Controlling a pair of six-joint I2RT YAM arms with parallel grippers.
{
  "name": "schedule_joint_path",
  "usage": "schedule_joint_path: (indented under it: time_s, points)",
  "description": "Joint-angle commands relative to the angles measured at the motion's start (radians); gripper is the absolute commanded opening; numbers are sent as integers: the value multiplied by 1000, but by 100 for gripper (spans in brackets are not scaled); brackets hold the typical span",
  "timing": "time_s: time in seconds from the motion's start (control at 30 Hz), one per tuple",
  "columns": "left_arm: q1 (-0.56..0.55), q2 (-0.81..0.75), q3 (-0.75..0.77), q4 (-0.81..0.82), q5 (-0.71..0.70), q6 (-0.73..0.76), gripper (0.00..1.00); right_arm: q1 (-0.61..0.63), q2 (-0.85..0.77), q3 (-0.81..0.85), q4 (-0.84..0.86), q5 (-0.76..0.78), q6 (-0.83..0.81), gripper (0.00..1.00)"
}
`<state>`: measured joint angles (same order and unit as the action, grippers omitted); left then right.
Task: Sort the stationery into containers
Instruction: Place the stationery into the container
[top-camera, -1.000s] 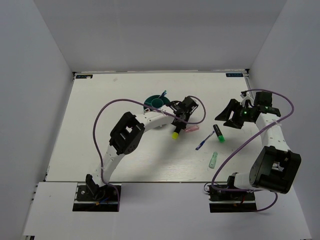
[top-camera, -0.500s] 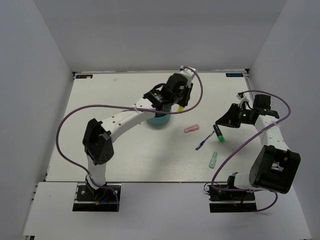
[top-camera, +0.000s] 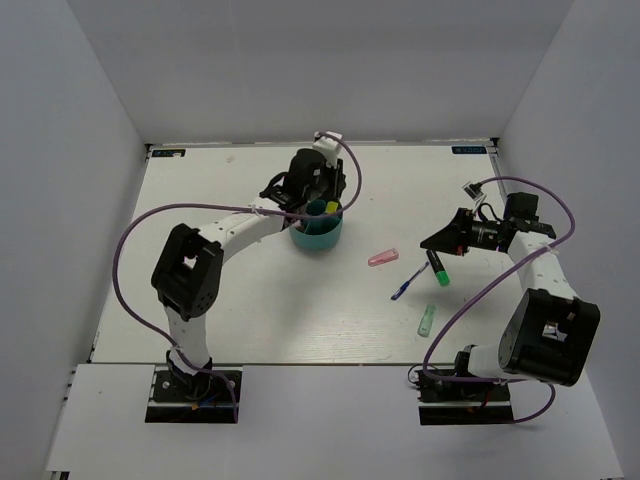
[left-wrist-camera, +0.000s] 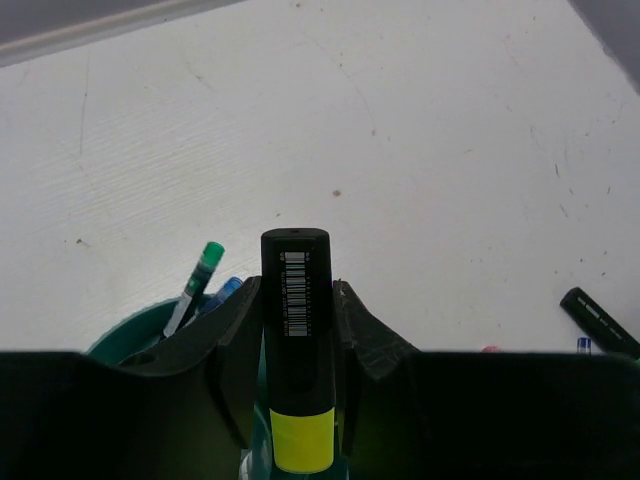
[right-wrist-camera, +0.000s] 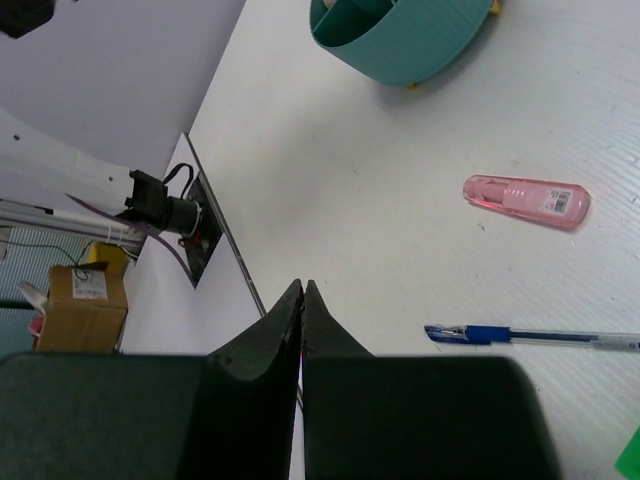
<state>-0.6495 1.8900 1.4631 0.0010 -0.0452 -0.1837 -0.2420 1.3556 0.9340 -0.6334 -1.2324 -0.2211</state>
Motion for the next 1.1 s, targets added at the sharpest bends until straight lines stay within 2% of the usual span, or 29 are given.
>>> schedule_joint_path:
  time_s: [0.0,0.27,0.6,0.77,1.07]
  points:
    - [36,-23,-3,186,97,-69,0,-3,10,-8,-15,-76,-75,0]
    - [71,3,-10,238,200,-117,0,0,28,-4,-20,-81,-83,0]
    - [103,41,-128,470,362,-148,0,-3,28,-4,-20,-76,-89,0]
    - [126,53,-204,618,378,-142,0,0,33,-6,-22,-82,-92,0]
    - [139,83,-227,669,369,-146,0,0,37,-8,-22,-98,-93,0]
